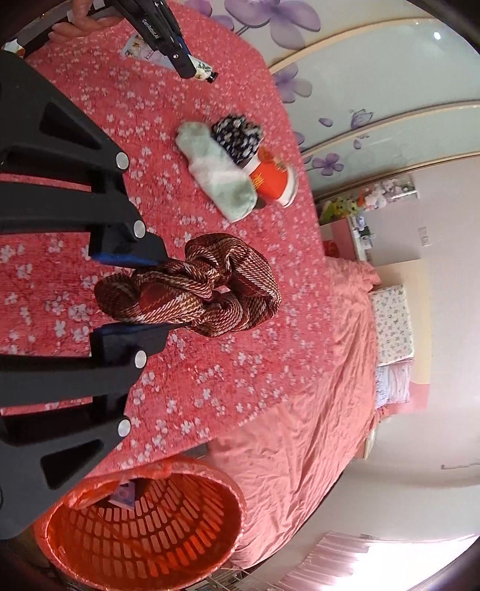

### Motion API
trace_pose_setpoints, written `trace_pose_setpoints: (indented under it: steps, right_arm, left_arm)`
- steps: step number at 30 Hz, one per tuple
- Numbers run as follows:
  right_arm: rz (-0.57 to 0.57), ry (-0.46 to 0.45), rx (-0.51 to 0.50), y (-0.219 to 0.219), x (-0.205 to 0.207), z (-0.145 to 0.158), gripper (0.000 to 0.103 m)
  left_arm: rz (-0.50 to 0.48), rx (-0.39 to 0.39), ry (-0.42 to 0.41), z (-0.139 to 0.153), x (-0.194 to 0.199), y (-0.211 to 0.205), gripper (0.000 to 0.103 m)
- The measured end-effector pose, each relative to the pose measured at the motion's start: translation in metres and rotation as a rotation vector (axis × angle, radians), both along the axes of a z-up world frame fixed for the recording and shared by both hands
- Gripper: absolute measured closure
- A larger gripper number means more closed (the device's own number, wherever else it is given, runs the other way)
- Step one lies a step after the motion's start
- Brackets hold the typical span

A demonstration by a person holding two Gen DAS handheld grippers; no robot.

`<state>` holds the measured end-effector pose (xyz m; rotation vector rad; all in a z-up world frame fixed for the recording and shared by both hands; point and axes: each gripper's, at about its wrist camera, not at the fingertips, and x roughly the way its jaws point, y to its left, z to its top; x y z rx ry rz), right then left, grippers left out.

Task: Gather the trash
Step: 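Carry the blue tube and brown scrunchie over the orange basket and release both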

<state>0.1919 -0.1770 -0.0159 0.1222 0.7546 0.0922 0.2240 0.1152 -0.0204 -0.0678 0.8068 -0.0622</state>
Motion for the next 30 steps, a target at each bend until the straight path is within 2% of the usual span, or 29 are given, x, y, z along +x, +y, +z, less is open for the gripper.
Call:
trace_pose_setpoints:
  steps: [6,12,18,30]
  right_arm:
    - [-0.024,-0.067,0.020,-0.018,-0.023,0.023,0.079]
    - [-0.079,-0.115,0.015,-0.044,-0.047,0.036,0.079]
    - [-0.142,-0.138,0.024,-0.074,-0.063,0.040,0.079]
    - [-0.299,-0.128,0.047,-0.157,-0.080,0.022,0.079]
  left_arm:
    - [-0.064,-0.025,-0.050,0.034,-0.010,-0.034,0.081]
    - [-0.167,-0.054,-0.088,0.057,-0.019,-0.086,0.081]
    - [-0.276,-0.081,-0.103,0.064,-0.023,-0.142,0.081]
    - [-0.501,-0.127,-0.082,0.059,-0.027,-0.266,0.081]
